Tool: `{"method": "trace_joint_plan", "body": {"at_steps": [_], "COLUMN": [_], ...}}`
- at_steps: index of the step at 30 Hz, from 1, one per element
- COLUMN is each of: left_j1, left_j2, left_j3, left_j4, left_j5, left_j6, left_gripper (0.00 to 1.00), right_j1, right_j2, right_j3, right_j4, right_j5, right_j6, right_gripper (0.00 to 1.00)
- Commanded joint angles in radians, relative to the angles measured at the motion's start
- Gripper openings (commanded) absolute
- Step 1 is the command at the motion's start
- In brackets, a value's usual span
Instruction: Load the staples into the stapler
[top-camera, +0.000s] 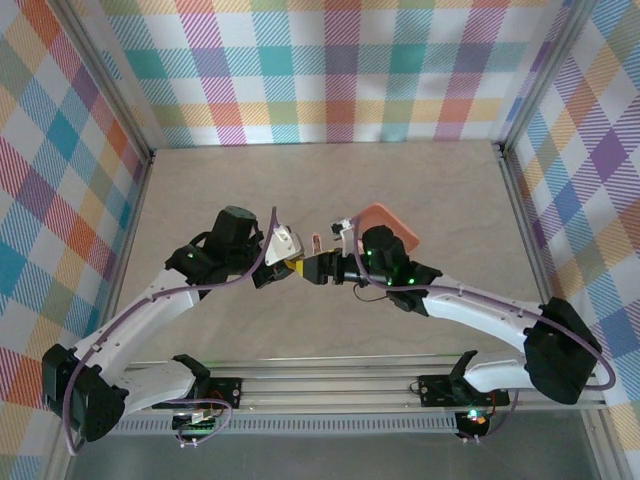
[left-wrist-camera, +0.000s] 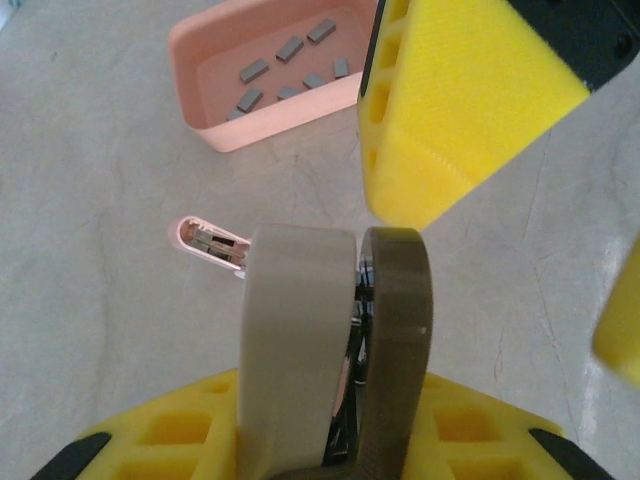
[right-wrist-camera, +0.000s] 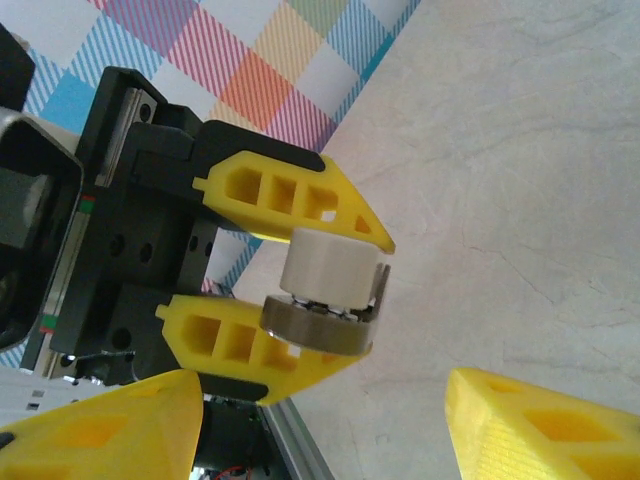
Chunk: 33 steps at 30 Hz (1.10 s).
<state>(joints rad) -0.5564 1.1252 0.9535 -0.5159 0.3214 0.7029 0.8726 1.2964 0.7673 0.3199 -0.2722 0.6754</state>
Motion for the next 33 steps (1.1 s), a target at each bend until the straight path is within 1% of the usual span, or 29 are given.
{"method": "trace_joint_plan", "body": {"at_steps": [1,6,11,13,17,20,22,24,25,27,29,32,33], "left_j1": [-0.013,-0.017,-0.022,-0.022,-0.023,-0.023,-0.022,-0.022,-0.022,-0.017,-0.006,0.007,0.009], "left_j2": [0.002,0.007,0.01,0.009,0.016,0.02,0.016,0.011,0.008,-0.003,-0.021,-0.05,-0.057], "left_j3": [0.01,0.009,0.01,0.01,0.013,0.017,0.015,0.012,0.01,0.003,-0.012,-0.028,-0.027], "left_j4": [0.041,0.046,0.048,0.052,0.054,0.055,0.06,0.064,0.066,0.066,0.075,0.083,0.077], "left_j5": [0.017,0.03,0.03,0.03,0.023,0.016,0.019,0.028,0.036,0.061,0.11,0.184,0.21], "left_j6": [-0.021,-0.03,-0.031,-0.035,-0.053,-0.067,-0.075,-0.083,-0.089,-0.087,-0.079,-0.054,-0.04], "left_gripper": [0.17,0.17,0.17,0.17,0.17,0.2,0.28,0.42,0.49,0.57,0.61,0.61,0.61], "right_j1": [0.014,0.019,0.023,0.023,0.025,0.025,0.025,0.022,0.019,0.01,-0.006,-0.043,-0.06], "right_j2": [0.023,0.054,0.085,0.093,0.097,0.078,0.058,0.037,0.021,-0.014,-0.048,-0.091,-0.106], "right_j3": [0.011,-0.001,0.001,0.003,-0.003,-0.012,-0.015,-0.019,-0.02,-0.029,-0.031,-0.027,-0.022], "right_j4": [0.105,0.146,0.185,0.186,0.188,0.165,0.125,0.088,0.047,0.001,-0.055,-0.15,-0.19], "right_j5": [0.048,0.093,0.105,0.105,0.092,0.094,0.102,0.096,0.098,0.071,0.052,-0.055,-0.109], "right_j6": [0.04,0.084,0.108,0.111,0.099,0.056,-0.009,-0.094,-0.16,-0.3,-0.428,-0.621,-0.703], "right_gripper": [0.63,0.56,0.5,0.44,0.25,0.16,0.13,0.12,0.1,0.09,0.07,0.07,0.07]}}
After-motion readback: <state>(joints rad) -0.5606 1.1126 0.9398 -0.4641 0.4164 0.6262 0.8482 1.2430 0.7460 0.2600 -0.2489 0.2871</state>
